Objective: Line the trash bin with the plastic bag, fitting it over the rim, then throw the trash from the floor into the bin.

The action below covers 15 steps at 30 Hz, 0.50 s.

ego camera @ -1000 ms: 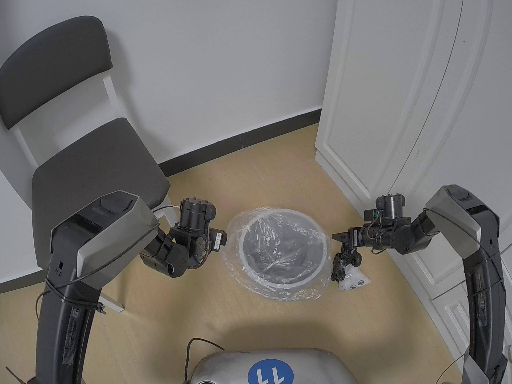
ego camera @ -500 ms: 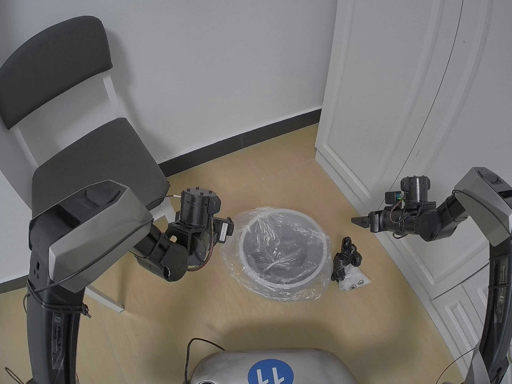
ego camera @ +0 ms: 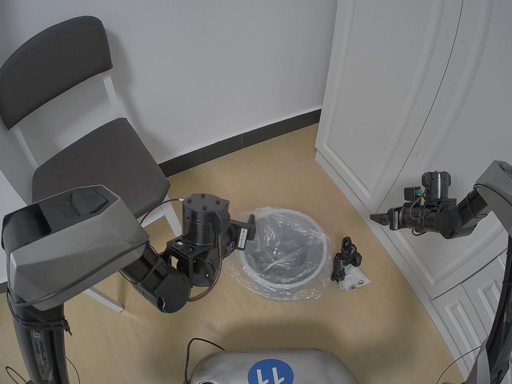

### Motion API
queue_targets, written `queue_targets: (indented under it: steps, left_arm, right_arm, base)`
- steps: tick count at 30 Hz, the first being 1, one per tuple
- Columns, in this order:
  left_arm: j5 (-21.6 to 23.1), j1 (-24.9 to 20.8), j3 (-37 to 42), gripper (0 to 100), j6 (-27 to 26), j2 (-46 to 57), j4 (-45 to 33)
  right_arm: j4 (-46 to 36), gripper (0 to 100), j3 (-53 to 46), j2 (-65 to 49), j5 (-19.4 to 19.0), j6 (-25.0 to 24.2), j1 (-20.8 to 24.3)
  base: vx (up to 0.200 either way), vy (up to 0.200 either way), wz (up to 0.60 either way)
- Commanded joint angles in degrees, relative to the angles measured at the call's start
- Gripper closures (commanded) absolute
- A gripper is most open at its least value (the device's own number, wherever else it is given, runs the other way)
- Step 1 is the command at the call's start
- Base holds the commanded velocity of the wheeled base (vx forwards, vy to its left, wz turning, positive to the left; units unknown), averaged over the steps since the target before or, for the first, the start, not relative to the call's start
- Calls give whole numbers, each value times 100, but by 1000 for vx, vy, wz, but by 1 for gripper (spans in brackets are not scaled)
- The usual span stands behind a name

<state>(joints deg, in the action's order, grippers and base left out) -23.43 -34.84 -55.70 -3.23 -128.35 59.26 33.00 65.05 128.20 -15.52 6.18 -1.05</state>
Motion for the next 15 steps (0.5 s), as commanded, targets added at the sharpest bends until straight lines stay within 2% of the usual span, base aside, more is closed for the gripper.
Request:
queue_targets:
  steps: [1, 6, 10, 15]
  left_arm:
    - [-39, -480, 543, 0, 7, 434, 490]
    - [-48, -708, 1325, 0, -2, 654, 1308]
    - [-48, -700, 1958, 0, -2, 663, 2230]
    - [-48, -656, 2476, 0, 15, 636, 2837]
  right_arm:
    - [-66, 0, 113, 566, -4, 6, -1]
    - [-505, 0, 526, 1340, -13, -12, 175]
    - [-1103, 0, 939, 1753, -4, -47, 307]
    - [-1322, 0, 1203, 1964, 49, -73, 377]
  base:
    - [0, 0, 0]
    - [0, 0, 0]
    - [0, 0, 0]
    - [0, 0, 0]
